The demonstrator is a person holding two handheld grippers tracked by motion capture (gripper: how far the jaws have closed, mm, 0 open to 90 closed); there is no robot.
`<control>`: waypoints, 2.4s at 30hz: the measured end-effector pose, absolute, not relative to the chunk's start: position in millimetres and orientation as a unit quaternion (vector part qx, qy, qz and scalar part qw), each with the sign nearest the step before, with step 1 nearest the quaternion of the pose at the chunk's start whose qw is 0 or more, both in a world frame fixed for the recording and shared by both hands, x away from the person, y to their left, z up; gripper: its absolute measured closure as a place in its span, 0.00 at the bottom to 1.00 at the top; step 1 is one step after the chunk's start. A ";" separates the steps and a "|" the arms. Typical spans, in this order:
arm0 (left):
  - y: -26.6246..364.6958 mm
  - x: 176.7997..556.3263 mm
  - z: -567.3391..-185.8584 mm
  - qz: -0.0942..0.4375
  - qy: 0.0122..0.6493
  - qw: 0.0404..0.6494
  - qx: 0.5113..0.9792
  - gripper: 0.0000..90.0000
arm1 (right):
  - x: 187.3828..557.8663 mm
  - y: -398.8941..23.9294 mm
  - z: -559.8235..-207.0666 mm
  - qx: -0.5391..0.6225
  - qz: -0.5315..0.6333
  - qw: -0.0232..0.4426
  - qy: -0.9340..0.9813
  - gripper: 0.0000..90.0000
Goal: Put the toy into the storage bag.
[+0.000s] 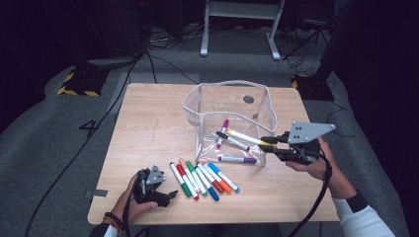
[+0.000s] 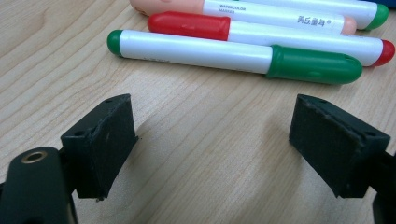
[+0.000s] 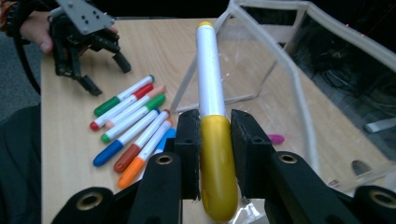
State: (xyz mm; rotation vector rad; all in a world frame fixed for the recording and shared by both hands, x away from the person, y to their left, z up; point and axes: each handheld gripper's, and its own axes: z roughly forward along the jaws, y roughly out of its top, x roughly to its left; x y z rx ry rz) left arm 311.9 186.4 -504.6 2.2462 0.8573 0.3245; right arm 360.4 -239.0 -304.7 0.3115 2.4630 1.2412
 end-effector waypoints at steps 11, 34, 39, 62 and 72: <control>186.4 311.9 -504.6 0.125 0.331 0.350 0.867 0.16 | 409.3 -227.6 -273.4 0.129 0.423 0.200 0.874 0.82; 186.4 311.9 -504.7 0.125 0.331 0.350 0.867 0.16 | 501.1 -192.5 -318.1 0.166 0.271 0.131 0.939 0.82; 186.4 311.9 -504.7 0.125 0.331 0.350 0.867 0.16 | 501.3 -185.5 -324.3 0.155 0.227 0.093 0.957 0.82; 186.4 311.9 -504.6 0.125 0.331 0.350 0.867 0.16 | 494.0 -205.6 -309.0 0.200 0.272 0.137 0.931 0.49; 186.4 311.9 -504.6 0.125 0.331 0.350 0.867 0.16 | 464.6 -244.1 -274.9 0.240 0.357 0.204 0.879 0.39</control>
